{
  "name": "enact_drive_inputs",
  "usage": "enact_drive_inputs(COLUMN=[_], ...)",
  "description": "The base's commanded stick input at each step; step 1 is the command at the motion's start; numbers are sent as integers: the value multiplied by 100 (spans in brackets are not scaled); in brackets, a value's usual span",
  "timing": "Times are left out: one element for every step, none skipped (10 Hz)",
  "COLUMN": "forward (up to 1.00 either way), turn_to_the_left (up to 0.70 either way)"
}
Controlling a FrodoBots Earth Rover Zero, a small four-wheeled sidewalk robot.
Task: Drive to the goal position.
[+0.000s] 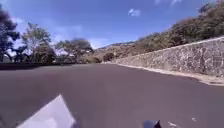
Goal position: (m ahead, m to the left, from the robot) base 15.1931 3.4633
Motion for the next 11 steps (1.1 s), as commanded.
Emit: enact_drive_inputs(forward=[50,50,50,50,50,50,50,50,50,50,50], turn_to_the_left=[0,0,0,0,0,-38,0,0,0,0,0])
